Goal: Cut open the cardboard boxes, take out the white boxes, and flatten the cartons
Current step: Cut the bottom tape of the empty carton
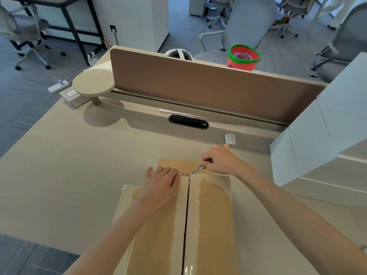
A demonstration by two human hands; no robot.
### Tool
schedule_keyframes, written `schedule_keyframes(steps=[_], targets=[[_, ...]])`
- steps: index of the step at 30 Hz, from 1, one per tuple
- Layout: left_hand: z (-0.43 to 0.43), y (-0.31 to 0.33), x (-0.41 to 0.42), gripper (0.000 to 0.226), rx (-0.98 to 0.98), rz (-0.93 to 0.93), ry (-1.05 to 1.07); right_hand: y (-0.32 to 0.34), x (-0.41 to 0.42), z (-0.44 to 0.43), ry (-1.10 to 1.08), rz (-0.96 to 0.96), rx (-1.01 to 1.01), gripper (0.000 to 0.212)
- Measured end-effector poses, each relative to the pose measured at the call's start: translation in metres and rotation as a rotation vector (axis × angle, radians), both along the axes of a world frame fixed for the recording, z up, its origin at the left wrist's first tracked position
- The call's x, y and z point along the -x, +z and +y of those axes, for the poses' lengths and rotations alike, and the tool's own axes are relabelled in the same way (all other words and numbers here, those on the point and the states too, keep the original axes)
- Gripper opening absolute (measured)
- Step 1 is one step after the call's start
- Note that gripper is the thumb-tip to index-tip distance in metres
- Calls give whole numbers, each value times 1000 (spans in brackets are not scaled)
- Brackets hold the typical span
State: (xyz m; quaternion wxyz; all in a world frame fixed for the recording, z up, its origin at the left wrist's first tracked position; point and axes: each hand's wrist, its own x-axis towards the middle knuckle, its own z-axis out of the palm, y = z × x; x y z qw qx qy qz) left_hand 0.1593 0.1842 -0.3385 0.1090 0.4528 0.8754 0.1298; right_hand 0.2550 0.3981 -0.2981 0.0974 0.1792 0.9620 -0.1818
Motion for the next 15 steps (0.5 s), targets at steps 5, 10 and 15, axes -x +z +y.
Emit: schedule_keyframes(steps=[5,10,15], targets=[[0,-2,3,61,-45,1,6,-3,5,3,-31,5,88,22],[-1,-1,4,65,-26,6,6,-2,8,2,15,27,23,18],[-1,-3,4,62,-23,10,16,-1,9,-4,32,20,-16,20]])
